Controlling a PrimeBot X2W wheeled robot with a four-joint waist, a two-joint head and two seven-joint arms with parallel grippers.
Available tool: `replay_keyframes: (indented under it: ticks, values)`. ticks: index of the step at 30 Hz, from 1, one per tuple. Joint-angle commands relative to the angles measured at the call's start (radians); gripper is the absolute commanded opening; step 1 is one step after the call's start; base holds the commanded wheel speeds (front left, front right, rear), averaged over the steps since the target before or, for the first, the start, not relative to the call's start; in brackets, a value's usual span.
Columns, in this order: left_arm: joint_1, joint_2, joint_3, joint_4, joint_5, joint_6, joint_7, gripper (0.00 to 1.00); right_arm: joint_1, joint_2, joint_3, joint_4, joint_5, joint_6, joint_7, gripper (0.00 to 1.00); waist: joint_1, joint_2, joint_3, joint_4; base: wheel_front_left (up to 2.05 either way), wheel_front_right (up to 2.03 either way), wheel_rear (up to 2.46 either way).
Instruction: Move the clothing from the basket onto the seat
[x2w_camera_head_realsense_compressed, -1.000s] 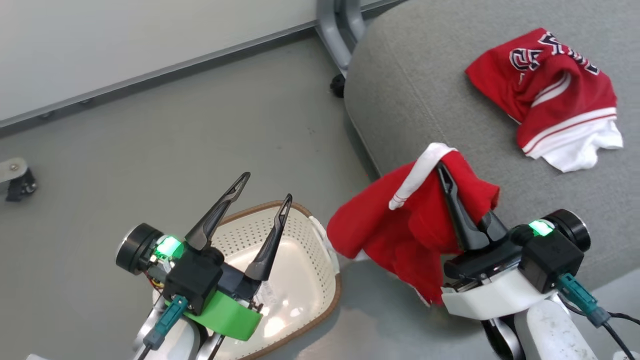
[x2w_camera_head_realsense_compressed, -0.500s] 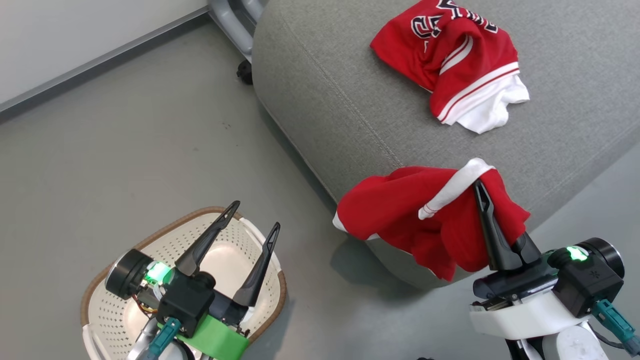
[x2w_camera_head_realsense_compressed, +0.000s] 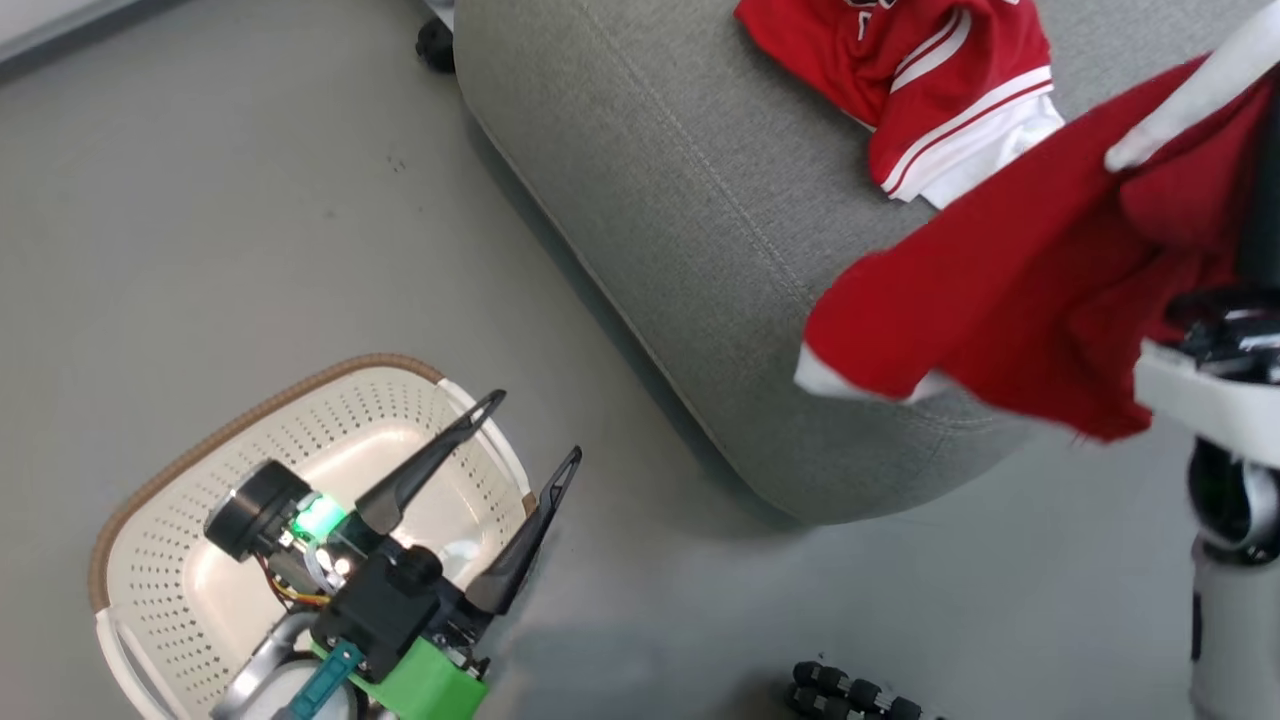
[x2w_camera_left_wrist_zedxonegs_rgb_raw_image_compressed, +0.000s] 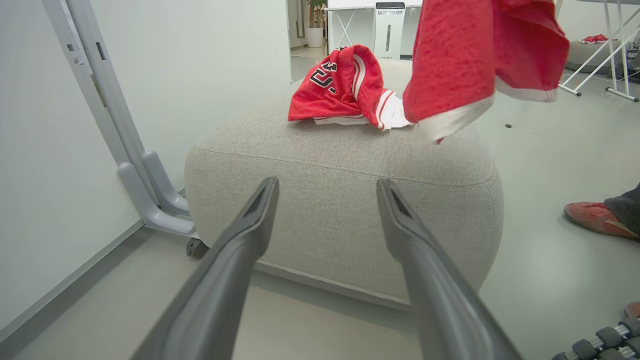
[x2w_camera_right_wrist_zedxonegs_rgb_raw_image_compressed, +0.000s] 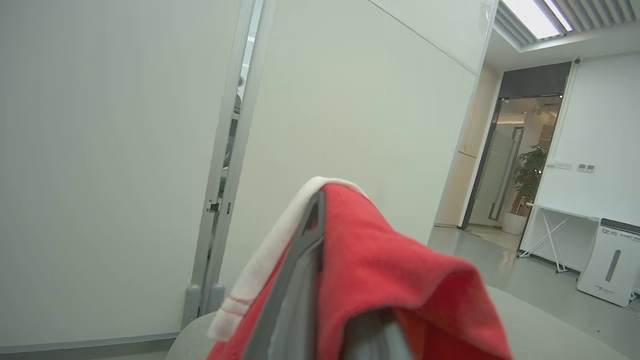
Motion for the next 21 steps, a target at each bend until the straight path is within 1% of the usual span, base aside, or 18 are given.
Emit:
replay_keyframes:
  ticks: [1,5,6,10,13,15,18,19,21]
  values:
    - [-0.036,0.030,-0.002,-0.014,-0.004,-0.001,0.000,1.00,-0.059,-0.013,-0.024,0.003,-0.018,-0.001,-0.002,0.00,0.0000,0.0077,0.127,0.055,0.00,0.00,0.00]
    - [-0.076,0.092,-0.009,-0.051,-0.010,-0.001,0.000,1.00,-0.225,-0.087,-0.110,0.033,-0.015,-0.001,-0.003,0.00,0.0000,0.0077,0.219,0.096,0.00,0.00,0.00]
    - [-0.087,0.104,-0.008,-0.061,-0.013,-0.001,0.000,1.00,-0.276,-0.117,-0.139,0.051,-0.007,-0.001,-0.002,0.00,0.0000,0.0077,0.243,0.107,0.00,0.00,0.00]
    - [-0.118,0.131,-0.008,-0.090,-0.012,-0.001,0.000,1.00,-0.443,-0.235,-0.244,0.146,0.019,-0.001,-0.002,0.00,0.0000,0.0077,0.319,0.154,0.00,0.00,0.00]
    - [-0.141,0.133,-0.009,-0.104,-0.015,-0.001,0.000,1.00,-0.545,-0.302,-0.326,0.220,0.016,-0.001,-0.002,0.00,0.0000,0.0077,0.365,0.188,0.00,0.00,0.00]
    - [-0.151,0.132,-0.012,-0.109,-0.023,-0.001,0.000,1.00,-0.583,-0.329,-0.356,0.282,0.030,-0.001,-0.002,0.00,0.0000,0.0077,0.390,0.207,0.00,0.00,0.00]
    - [-0.164,0.139,-0.007,-0.113,-0.023,-0.001,0.000,1.00,-0.596,-0.354,-0.367,0.388,0.024,-0.001,-0.001,0.00,0.0000,0.0077,0.419,0.223,0.00,0.00,0.00]
    - [-0.170,0.140,-0.005,-0.115,-0.023,-0.001,0.000,1.00,-0.596,-0.355,-0.371,0.428,0.019,-0.001,-0.002,0.00,0.0000,0.0077,0.428,0.228,0.00,0.00,0.00]
    - [-0.174,0.144,-0.002,-0.118,-0.020,-0.001,0.000,1.00,-0.592,-0.331,-0.387,0.493,0.011,-0.001,-0.001,0.00,0.0000,0.0077,0.439,0.235,0.00,0.00,0.00]
